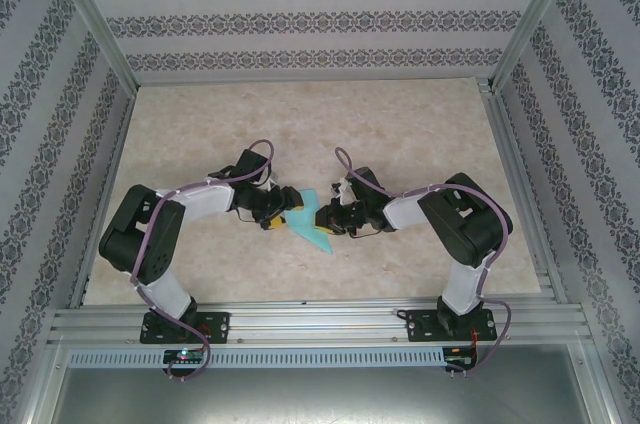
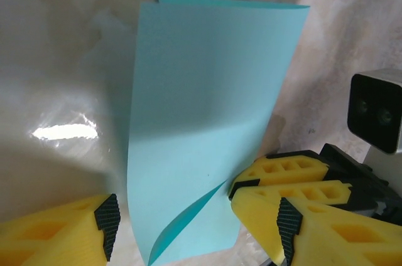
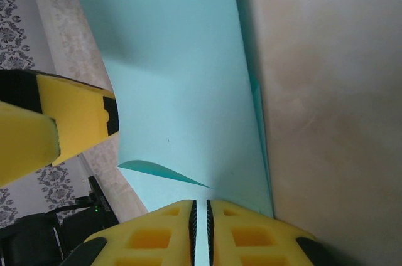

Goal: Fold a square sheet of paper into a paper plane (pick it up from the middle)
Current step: Fold the wing for the fifth time at the center of the table.

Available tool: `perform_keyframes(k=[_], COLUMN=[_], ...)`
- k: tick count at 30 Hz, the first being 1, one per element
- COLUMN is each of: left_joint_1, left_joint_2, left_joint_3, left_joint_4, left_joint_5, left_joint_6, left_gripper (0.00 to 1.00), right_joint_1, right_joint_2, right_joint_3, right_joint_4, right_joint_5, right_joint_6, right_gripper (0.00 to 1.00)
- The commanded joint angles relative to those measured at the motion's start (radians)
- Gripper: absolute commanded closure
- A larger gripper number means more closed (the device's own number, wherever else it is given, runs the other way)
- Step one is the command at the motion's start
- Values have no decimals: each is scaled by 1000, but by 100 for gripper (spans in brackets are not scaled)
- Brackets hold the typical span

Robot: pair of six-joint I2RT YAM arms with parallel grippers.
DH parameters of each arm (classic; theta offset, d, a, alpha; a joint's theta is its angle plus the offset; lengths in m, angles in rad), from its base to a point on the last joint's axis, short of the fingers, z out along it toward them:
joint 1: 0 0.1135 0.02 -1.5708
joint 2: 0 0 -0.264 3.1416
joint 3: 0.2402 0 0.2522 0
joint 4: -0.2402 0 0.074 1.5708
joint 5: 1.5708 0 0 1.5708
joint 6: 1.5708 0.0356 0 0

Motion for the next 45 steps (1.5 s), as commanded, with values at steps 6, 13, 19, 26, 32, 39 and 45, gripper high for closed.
perform_keyframes(k=[6,13,19,26,32,39,45], left_joint_1=[-12,-13,-12,-13,-12,-12,-13], left_joint_2=[18,25,32,46,42,-10,-15], left_joint_3=[24,24,8,15,19,53,81], left_joint_4=[68,103,174,190,168,66,35], left_joint_5=[29,43,70,80,65,0,2], left_joint_6=[-32,-43,-73,-81,-84,-67,-66], left_gripper=[33,35,44,60,82,100,100], right_joint_1=[4,3,0,-10,-12,-14,64], right_joint_2=[77,72,88,95,52,-181,-418], right_joint_3=[-41,-41,-45,-41,-27,-38,-52], right_joint_4=[-36,-23,47,75,79,-54,-266], right_joint_5=[129,129,96,80,60,159,489], right_joint_6=[-2,4,38,62,75,-12,-287], right_gripper=[83,83,83,82,79,67,64])
